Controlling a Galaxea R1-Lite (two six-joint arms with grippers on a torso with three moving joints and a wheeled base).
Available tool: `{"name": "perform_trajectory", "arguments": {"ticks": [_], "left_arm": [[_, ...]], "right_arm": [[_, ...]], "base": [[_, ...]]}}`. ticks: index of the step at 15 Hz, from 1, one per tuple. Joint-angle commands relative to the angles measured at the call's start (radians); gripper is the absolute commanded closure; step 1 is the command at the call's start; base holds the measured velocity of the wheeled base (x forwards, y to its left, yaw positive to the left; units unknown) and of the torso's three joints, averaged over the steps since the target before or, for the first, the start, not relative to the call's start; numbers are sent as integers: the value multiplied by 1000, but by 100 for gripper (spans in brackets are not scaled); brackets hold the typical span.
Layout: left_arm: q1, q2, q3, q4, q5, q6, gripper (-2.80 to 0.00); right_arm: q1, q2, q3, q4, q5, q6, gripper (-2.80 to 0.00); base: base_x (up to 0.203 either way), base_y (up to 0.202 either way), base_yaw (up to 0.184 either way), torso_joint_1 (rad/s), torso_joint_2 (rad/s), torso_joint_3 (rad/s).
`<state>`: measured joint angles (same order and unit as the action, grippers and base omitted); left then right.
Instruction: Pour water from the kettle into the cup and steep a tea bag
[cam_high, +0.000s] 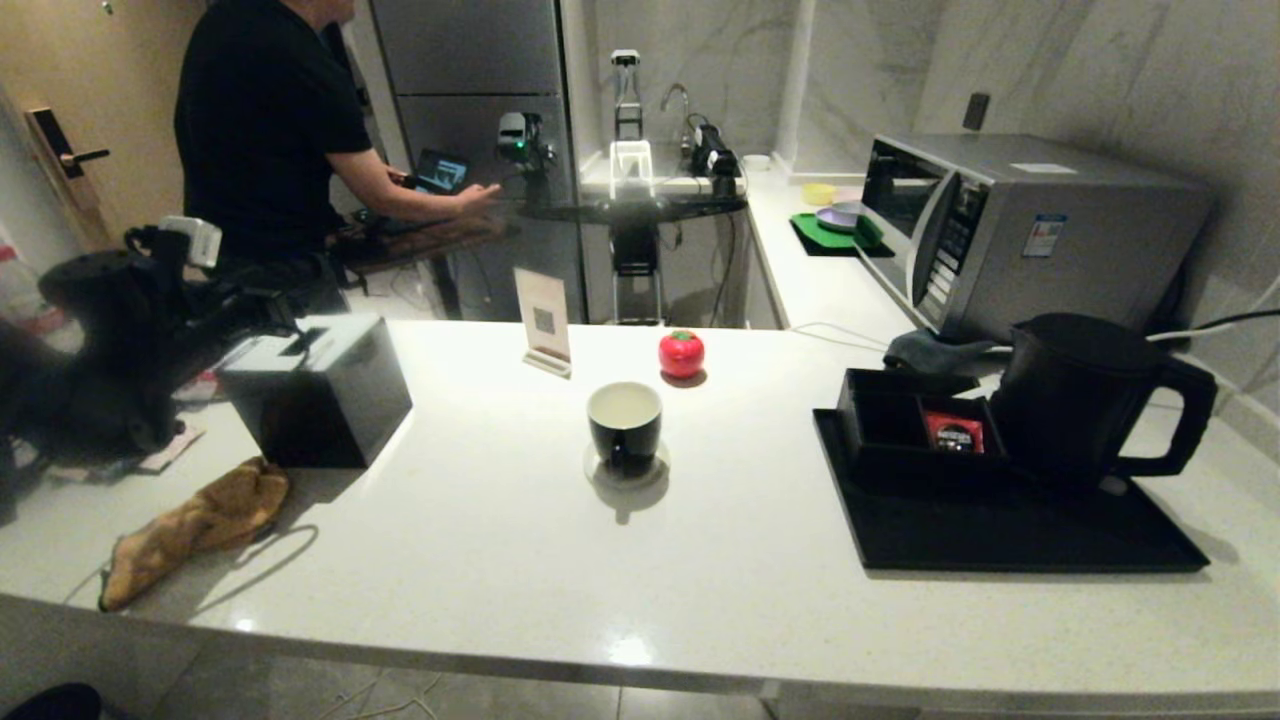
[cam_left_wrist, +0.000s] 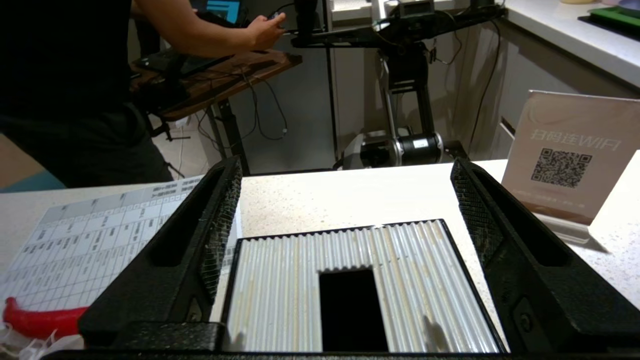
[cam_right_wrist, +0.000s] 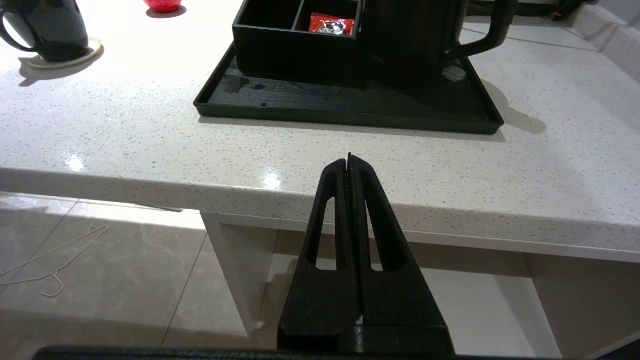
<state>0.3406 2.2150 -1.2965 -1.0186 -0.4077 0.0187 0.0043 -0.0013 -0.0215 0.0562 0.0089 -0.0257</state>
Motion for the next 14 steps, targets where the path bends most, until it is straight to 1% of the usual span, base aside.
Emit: {"name": "perform_trajectory", "arguments": {"ticks": [1,7,13,14], "left_arm": [[5,-17,-10,5,-4,1,-280],[6,-23,-142,72,-5,1,-280],[6,-31,-142,72,-3,3,-280],[6,-31,-138,70,-3,5,0]], "right_arm": [[0,1,0,0,0,0,0],[-1,1,0,1,0,0,0],[0,1,0,1,0,0,0],[0,1,0,1,0,0,0]], "base": [[0,0,0,0,0,0],[0,0,0,0,0,0],[0,0,0,0,0,0],[0,0,0,0,0,0]]}}
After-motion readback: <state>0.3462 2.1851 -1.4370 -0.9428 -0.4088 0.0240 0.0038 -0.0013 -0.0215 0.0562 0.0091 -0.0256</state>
